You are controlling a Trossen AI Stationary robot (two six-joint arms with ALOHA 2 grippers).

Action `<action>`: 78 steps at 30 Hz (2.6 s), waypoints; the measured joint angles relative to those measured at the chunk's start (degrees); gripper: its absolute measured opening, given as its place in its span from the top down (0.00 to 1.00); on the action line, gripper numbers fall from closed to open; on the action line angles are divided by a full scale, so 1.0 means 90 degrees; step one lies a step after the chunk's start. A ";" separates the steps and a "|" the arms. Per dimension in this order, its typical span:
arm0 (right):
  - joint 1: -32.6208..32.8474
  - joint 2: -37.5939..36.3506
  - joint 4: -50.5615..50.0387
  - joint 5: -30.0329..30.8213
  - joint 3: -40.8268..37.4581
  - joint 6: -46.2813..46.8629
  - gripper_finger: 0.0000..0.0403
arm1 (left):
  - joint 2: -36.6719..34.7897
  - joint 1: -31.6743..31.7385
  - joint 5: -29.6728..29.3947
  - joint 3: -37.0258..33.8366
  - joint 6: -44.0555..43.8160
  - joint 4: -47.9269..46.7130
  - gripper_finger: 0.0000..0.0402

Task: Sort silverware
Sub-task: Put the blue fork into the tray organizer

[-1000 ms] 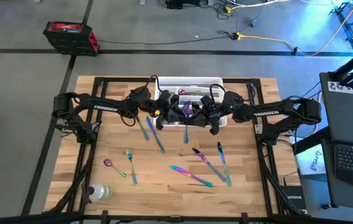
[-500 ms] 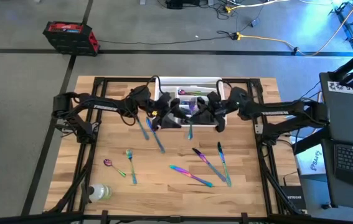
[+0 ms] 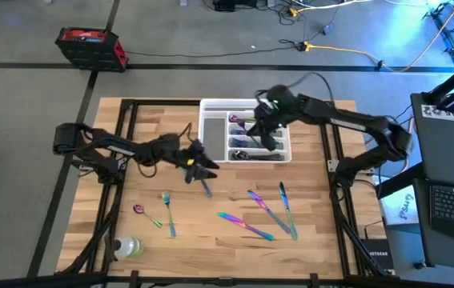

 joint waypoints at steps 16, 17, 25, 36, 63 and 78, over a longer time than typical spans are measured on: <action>-0.0141 0.2780 -0.3601 0.1175 0.2104 -0.1853 1.00 | -0.2206 -0.0941 -0.2374 -0.0592 0.0642 -0.3050 0.32; -0.0091 0.2812 -0.3535 0.1173 0.2107 -0.1866 1.00 | -0.2206 -0.0941 -0.2388 -0.0592 0.0677 -0.3111 0.32; -0.0042 0.3131 -0.3237 0.1271 0.2109 -0.1786 1.00 | -0.2204 -0.0941 -0.2344 -0.0594 0.0668 -0.3425 0.32; -0.0038 0.3151 -0.3283 0.1473 0.2070 -0.1771 0.94 | -0.2204 -0.0941 -0.2118 -0.0594 0.0601 -0.3460 0.32; 0.0985 0.0760 -0.2024 0.1275 0.1754 -0.0664 0.68 | -0.2147 -0.2909 -0.1341 0.0850 0.3668 -0.8113 0.41; 0.1339 0.0196 -0.2304 0.1611 0.1154 -0.0022 0.69 | -0.0653 -0.2837 -0.1520 0.0880 0.7995 -0.8591 0.41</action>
